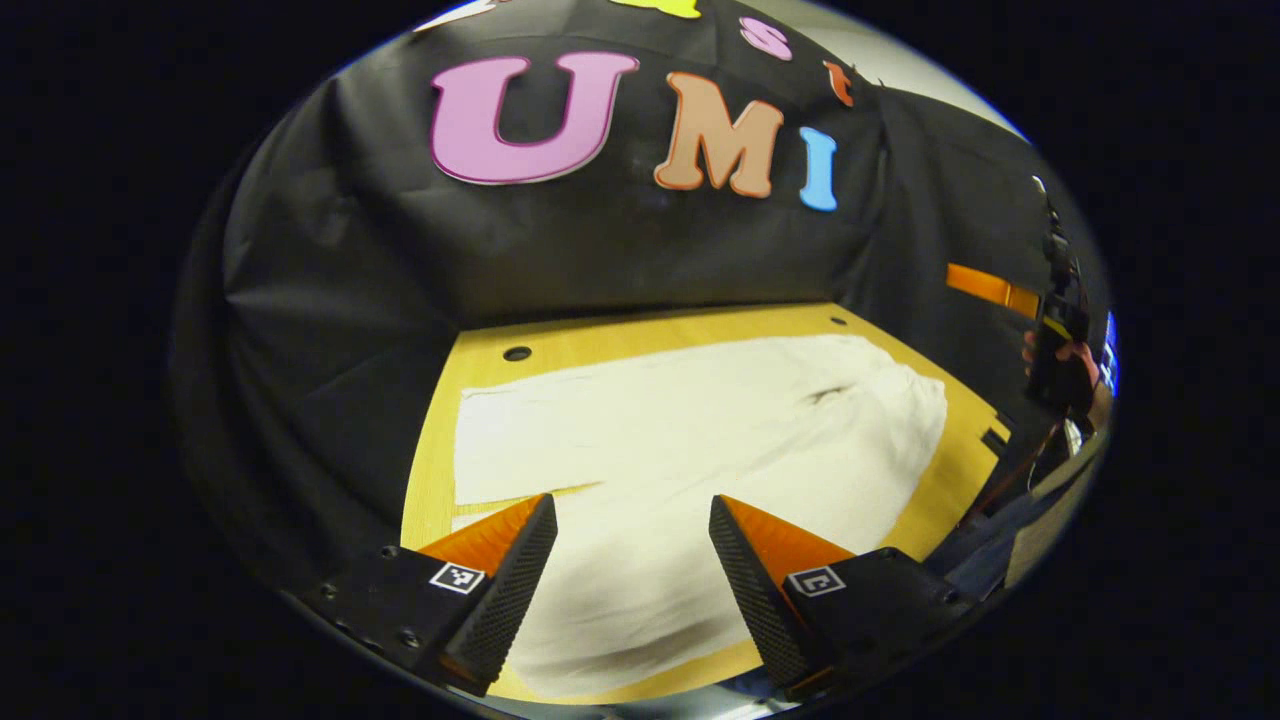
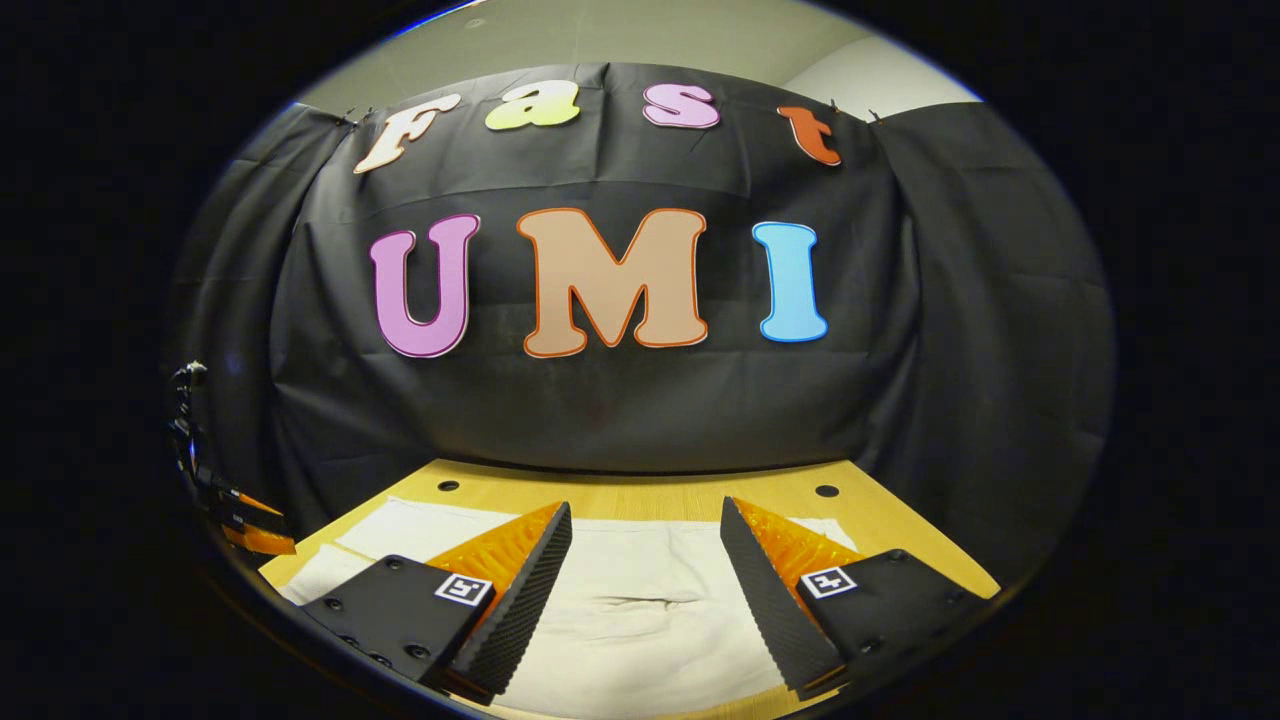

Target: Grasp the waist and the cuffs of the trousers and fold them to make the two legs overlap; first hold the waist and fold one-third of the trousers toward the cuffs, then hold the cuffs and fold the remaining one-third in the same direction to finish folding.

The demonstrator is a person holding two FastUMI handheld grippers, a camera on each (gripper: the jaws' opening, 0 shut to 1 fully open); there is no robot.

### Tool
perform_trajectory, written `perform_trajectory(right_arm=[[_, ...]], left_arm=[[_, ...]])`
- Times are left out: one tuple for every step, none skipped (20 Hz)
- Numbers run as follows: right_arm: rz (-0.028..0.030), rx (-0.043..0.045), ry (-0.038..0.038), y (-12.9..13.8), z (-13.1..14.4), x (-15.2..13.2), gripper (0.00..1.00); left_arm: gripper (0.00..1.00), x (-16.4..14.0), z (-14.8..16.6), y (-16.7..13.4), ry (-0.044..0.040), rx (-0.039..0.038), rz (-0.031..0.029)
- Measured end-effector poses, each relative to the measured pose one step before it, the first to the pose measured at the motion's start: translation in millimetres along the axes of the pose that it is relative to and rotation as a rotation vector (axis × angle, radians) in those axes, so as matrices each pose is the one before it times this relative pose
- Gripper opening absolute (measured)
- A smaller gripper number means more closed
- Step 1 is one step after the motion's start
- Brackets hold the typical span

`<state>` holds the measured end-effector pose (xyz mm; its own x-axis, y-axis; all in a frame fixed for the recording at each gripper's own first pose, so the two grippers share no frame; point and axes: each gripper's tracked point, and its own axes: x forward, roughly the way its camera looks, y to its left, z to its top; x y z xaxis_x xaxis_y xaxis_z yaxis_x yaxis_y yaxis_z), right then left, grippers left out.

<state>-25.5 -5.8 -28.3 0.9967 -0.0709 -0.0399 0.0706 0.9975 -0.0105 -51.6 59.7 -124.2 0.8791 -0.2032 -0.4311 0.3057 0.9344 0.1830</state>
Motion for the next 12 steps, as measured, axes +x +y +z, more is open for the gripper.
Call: perform_trajectory(right_arm=[[0.00022,0.00151,0.00615,0.69,-2.68,-0.58,0.96],[-0.00017,0.00196,0.00627,1.4,-1.74,0.78,0.96],[-0.0018,0.00138,0.00409,0.37,-0.51,1.73,0.96],[-0.00372,-0.0001,0.00152,-0.23,-0.55,1.02,0.96],[-0.00485,-0.00068,0.0019,-0.08,-1.28,-1.99,0.96],[-0.00483,-0.00106,0.00314,-0.66,0.56,-0.01,0.96],[-0.00492,-0.00206,0.00203,-0.79,-0.33,-0.87,0.96],[-0.00746,-0.00404,0.00275,-0.82,-0.32,-0.98,0.96],[-0.00463,-0.00342,0.0053,-1.52,-4.45,-2.57,0.96],[-0.00145,-0.00091,0.00639,0.29,-0.35,0.35,0.96],[0.00062,0.00057,0.00756,0.11,0.01,0.62,0.96],[0.00182,0.00342,0.00536,0.26,-0.16,-0.04,0.96]], left_arm=[[0.94,-1.89,-10.96,0.81,0.04596,0.02305,-0.03069],[0.93,0.49,-11.78,0.71,0.04966,0.02617,-0.02725],[0.93,0.44,-11.56,2.7,0.04649,0.0295,-0.02191],[0.93,0.83,-10.98,1.08,0.0415,0.02776,-0.02401],[0.93,-2.0,-12.97,-0.6,0.04859,0.03288,-0.02281],[0.92,0.28,-12.58,0.46,0.0445,0.03276,-0.01848],[0.92,-0.34,-10.46,-1.58,0.04016,0.0265,-0.02436],[0.92,0.11,-11.71,-2.8,0.04196,0.02459,-0.0247],[0.91,-0.1,-9.53,-1.52,0.04064,0.02717,-0.02014],[0.91,-0.36,-8.42,-0.21,0.03668,0.02827,-0.01635],[0.9,1.41,-9.04,1.47,0.03098,0.02581,-0.01672],[0.9,1.3,-5.77,-2.0,0.02993,0.02073,-0.01863]])
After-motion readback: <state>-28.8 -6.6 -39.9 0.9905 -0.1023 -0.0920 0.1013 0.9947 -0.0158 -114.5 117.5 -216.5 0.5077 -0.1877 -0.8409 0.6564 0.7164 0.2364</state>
